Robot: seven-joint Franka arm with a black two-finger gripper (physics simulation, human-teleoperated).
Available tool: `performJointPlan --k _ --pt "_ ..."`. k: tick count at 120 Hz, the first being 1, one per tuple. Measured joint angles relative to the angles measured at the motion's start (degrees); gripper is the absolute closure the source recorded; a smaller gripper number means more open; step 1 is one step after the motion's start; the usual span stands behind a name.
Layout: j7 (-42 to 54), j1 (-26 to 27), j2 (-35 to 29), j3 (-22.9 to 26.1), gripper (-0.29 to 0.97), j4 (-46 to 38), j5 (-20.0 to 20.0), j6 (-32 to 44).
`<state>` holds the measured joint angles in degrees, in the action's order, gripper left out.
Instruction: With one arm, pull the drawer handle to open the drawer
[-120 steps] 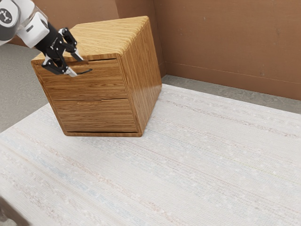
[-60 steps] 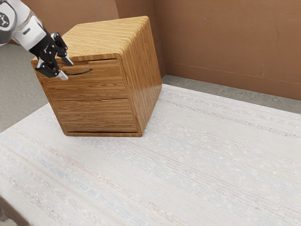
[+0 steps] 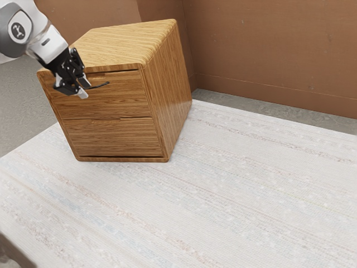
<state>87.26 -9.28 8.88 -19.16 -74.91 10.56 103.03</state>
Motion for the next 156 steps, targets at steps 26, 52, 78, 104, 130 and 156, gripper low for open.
performJointPlan --k 26,52,78,104,130,156 --pt "-1.45 -0.09 0.03 0.00 0.53 0.07 0.08 0.68" --pt "-2.51 -0.16 0.87 -0.02 0.51 0.19 0.48 1.82" --pt "-3.29 -0.10 1.25 -0.05 0.55 0.18 0.93 2.28" --pt "-3.83 -0.15 1.59 -0.04 0.55 0.16 1.01 2.42" --pt "-4.20 -0.18 1.29 -0.46 0.60 -0.05 0.99 2.37" --pt "-4.43 0.02 0.91 -0.57 0.61 -1.35 0.95 2.04"
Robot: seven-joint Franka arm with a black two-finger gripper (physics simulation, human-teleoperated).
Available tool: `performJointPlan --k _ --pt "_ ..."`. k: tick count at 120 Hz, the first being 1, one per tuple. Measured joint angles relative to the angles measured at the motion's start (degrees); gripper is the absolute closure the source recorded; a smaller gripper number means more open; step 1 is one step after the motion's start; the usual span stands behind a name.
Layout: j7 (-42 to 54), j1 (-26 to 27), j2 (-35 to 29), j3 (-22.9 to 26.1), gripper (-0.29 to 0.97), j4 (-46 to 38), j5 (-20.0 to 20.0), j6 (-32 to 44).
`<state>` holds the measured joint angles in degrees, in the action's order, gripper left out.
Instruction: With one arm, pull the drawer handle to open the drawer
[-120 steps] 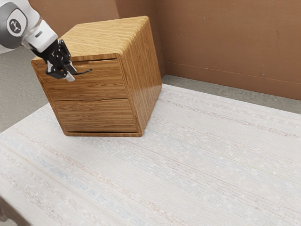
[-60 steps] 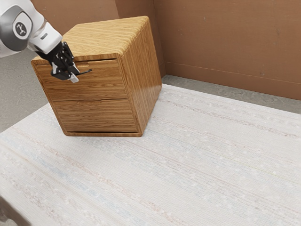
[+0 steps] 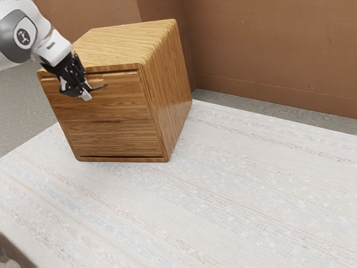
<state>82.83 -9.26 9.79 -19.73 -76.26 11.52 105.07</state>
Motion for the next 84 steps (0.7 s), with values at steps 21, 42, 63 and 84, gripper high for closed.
performJointPlan --k 21,42,63,84 --pt "-0.11 -0.19 -2.30 0.02 0.65 -2.09 -0.09 -0.26" --pt "-0.16 0.08 -4.54 0.03 0.64 -5.00 -0.27 -0.39" --pt "-0.17 0.37 -8.04 -0.01 0.65 -8.78 -0.49 -0.44" --pt "-0.17 1.26 -12.40 -0.21 0.66 -13.08 -1.14 -0.44"
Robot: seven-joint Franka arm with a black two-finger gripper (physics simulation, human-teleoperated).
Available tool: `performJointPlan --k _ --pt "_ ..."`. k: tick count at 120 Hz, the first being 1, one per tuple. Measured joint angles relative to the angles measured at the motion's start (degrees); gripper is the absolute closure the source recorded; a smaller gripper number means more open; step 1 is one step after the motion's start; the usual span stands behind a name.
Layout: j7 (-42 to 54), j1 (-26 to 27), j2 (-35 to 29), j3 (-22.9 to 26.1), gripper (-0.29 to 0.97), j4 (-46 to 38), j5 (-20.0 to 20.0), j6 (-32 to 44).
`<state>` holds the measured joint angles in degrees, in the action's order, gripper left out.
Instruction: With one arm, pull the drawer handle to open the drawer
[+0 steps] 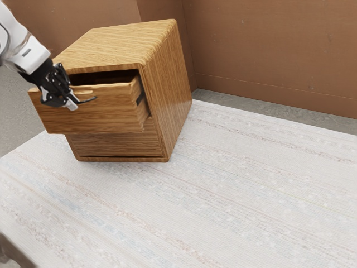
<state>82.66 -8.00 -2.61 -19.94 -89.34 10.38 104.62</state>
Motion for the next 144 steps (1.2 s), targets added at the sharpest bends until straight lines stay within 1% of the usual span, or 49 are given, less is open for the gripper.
performJointPlan --k 11,25,52,91,144 --pt "0.01 0.01 -2.51 0.06 0.66 -2.50 -0.39 -0.04" --pt "-0.01 -0.35 -4.82 -0.02 0.69 -5.02 -1.35 0.08" --pt "-0.05 -0.59 -8.72 0.39 0.68 -8.63 -1.98 0.27" --pt "-0.38 -1.33 -12.97 4.04 0.66 -12.78 -2.30 0.08" --pt "-0.98 -1.28 -19.43 4.02 0.66 -17.73 -4.59 -1.24"
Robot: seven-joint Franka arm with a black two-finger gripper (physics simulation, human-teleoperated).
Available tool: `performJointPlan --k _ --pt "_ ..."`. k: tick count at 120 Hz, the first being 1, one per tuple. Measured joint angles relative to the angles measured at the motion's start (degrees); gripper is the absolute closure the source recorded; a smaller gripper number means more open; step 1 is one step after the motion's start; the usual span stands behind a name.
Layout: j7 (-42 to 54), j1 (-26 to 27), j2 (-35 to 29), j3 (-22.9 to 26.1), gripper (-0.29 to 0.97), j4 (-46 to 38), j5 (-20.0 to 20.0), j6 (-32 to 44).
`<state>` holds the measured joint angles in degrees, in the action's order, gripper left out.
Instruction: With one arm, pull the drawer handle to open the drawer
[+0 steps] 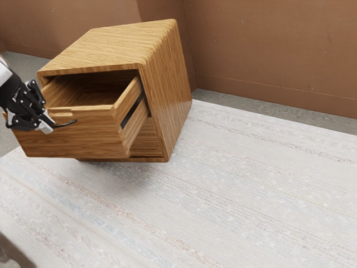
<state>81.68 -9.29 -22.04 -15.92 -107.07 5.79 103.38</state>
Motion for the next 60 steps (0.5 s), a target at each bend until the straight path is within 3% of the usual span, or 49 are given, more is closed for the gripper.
performJointPlan --k 28,48,60 --pt "-0.19 -0.01 -2.89 0.10 0.65 -2.61 -0.51 -0.53" --pt "-0.53 -0.02 -8.42 0.12 0.66 -5.08 -2.16 -1.75" --pt "-1.06 -0.04 -12.76 5.50 0.52 -3.50 -4.82 -4.92"
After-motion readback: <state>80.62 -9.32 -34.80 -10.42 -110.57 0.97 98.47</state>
